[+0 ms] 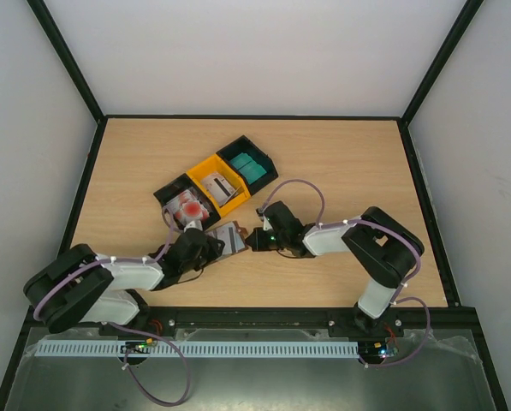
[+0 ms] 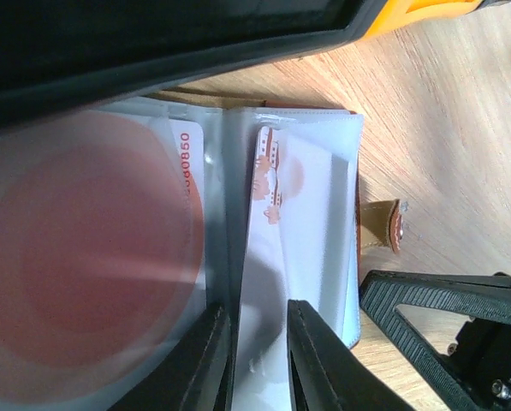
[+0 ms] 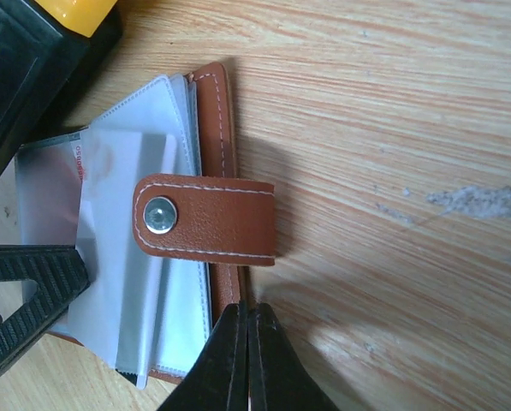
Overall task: Put the credit cards into the card holder
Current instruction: Insert the credit card into the card holder.
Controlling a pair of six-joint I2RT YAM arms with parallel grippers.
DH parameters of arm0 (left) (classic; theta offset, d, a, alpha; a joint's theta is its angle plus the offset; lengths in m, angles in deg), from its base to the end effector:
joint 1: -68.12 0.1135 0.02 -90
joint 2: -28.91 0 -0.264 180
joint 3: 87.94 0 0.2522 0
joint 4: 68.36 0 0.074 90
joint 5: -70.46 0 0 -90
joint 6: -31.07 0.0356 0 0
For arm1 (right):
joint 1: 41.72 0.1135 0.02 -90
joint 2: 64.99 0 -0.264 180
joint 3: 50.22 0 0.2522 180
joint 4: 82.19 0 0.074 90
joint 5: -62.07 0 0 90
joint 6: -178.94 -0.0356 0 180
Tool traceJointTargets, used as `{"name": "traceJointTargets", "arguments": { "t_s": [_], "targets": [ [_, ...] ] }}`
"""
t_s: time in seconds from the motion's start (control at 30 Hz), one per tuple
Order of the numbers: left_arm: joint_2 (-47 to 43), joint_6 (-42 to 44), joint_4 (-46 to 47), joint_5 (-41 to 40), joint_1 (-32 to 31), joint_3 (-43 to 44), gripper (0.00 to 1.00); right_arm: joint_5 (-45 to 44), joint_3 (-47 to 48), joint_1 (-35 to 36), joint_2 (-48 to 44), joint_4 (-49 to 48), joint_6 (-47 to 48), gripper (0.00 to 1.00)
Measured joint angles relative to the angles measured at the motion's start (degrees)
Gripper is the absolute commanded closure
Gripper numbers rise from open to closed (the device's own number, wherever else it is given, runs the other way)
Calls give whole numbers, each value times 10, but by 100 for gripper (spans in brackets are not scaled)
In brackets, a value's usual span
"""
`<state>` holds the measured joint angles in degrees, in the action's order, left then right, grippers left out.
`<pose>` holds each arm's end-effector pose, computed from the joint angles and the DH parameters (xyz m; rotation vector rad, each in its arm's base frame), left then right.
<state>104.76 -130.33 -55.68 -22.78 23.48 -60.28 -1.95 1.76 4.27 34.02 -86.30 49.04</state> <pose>0.1528 -0.1481 0.1179 -0.5900 2.3294 -1.0134 0.2048 0.2344 0.1175 -0.3951 2.5570 1.1988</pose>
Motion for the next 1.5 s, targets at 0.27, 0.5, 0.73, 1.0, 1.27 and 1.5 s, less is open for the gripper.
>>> {"name": "traceJointTargets", "arguments": {
  "t_s": [0.27, 0.5, 0.73, 1.0, 1.27, 1.5],
  "targets": [
    [-19, -22, 91, 17, 4, -64, 79, 11, -3, 1, 0, -6, -13, 91],
    [-31, -33, 128, 23, 5, -93, 82, 31, -1, 1, 3, -16, -11, 73],
    [-49, -31, 124, 24, 6, -101, 95, 19, 17, 13, 3, 5, 21, 69],
    [-53, -12, 130, 24, 6, -97, 97, -87, 71, 50, 5, 85, 72, 50],
    [-44, 0, 127, 26, 6, -85, 97, -202, 125, 64, 31, 147, 87, 55],
    [-43, -9, 120, 21, 6, -84, 97, -265, 135, 73, 40, 172, 79, 91]
  ]
}}
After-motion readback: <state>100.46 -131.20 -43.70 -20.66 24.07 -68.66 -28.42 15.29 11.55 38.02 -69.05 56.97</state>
